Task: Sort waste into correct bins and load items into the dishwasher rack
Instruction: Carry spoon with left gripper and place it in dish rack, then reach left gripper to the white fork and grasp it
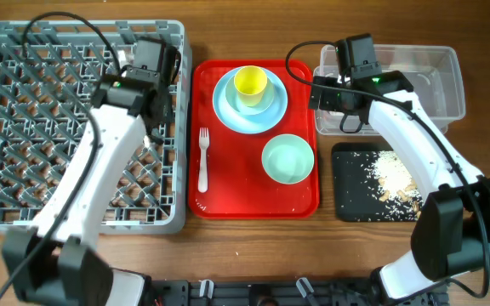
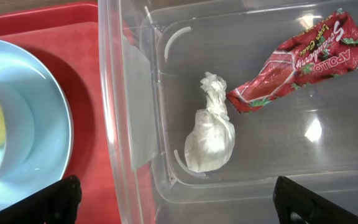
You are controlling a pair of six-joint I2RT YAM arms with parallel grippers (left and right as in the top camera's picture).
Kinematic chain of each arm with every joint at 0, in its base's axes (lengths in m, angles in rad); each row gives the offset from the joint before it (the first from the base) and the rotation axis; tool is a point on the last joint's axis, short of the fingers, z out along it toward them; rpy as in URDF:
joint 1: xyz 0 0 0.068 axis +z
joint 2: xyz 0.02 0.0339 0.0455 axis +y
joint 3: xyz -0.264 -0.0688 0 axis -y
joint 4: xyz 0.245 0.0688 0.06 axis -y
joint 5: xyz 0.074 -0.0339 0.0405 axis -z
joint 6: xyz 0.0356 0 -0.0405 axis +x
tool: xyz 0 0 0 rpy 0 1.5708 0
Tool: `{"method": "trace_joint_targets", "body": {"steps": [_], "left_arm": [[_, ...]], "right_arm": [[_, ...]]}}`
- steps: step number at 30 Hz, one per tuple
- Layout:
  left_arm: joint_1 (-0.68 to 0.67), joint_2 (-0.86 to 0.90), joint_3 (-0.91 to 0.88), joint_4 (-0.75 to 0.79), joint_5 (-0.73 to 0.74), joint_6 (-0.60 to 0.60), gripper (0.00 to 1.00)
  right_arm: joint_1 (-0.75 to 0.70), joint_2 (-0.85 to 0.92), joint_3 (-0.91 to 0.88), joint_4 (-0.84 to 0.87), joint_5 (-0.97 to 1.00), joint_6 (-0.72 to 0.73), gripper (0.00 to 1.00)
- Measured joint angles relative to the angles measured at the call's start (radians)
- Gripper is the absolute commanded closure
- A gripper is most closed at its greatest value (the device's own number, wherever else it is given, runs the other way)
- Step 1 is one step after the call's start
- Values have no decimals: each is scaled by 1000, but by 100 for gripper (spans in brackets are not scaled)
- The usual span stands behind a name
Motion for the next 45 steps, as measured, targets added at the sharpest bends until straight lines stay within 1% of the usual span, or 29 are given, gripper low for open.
{"method": "trace_joint_targets", "body": {"steps": [2,6,8,12,13,14,16,17,18,19,20,22,24,25,27,29,30,31,32,33,35,39,41,43,45], "left_arm": [[18,35,-12,18,-47,24,96],[97,43,-14,105,-118,67,96],[131,43,-16,138,-117,87,96],[163,49,-18,138,-108,106,96],[164,54,-19,138,-103,108,94],[165,59,-21,138,-98,108,90],[165,66,-32,138,-95,111,63],[165,68,-36,136,-94,113,48],[165,68,-37,135,-92,114,46],[165,68,-37,136,-91,120,46],[165,68,-37,143,-90,119,50],[164,68,-37,147,-90,126,62],[150,62,-37,118,-61,130,69],[130,51,-37,100,-34,126,73],[60,-1,-37,50,44,95,86],[-28,-71,-36,22,132,41,89],[-79,-101,-34,11,176,4,89],[-124,-112,-34,9,203,-28,84],[-163,-109,-34,11,225,-55,83],[-194,-101,-41,27,239,-77,79],[-254,-69,-89,84,259,-116,68],[-292,13,-200,153,273,-155,70],[-292,43,-224,188,274,-170,67],[-292,68,-241,236,273,-183,68],[-292,91,-248,240,274,-186,68]], "right_arm": [[0,0,0,0,0,0,0],[0,0,0,0,0,0,0],[0,0,0,0,0,0,0],[0,0,0,0,0,0,0],[0,0,0,0,0,0,0],[0,0,0,0,0,0,0],[0,0,0,0,0,0,0],[0,0,0,0,0,0,0],[0,0,0,0,0,0,0],[0,0,0,0,0,0,0],[0,0,0,0,0,0,0],[0,0,0,0,0,0,0],[0,0,0,0,0,0,0],[0,0,0,0,0,0,0],[0,0,0,0,0,0,0],[0,0,0,0,0,0,0],[0,0,0,0,0,0,0],[0,0,0,0,0,0,0],[0,0,0,0,0,0,0],[0,0,0,0,0,0,0],[0,0,0,1,0,0,0],[0,0,0,0,0,0,0],[0,0,0,1,0,0,0],[0,0,0,1,0,0,0],[0,0,0,1,0,0,0]]}}
